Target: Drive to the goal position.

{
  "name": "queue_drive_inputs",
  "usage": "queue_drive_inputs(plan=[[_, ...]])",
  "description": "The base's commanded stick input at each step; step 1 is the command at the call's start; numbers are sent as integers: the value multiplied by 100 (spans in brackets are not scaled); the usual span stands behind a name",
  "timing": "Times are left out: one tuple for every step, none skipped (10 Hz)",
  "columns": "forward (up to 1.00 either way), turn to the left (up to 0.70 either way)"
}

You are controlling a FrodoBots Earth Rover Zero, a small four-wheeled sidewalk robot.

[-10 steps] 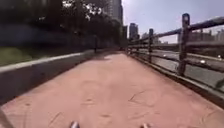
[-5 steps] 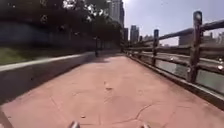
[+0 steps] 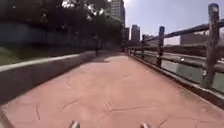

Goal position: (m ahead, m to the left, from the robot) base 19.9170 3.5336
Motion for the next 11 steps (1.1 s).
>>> queue_drive_inputs(plan=[[70, 0], [70, 0], [70, 0], [70, 0], [70, 0], [70, 0], [70, 0], [70, 0], [70, 0], [70, 0], [70, 0]])
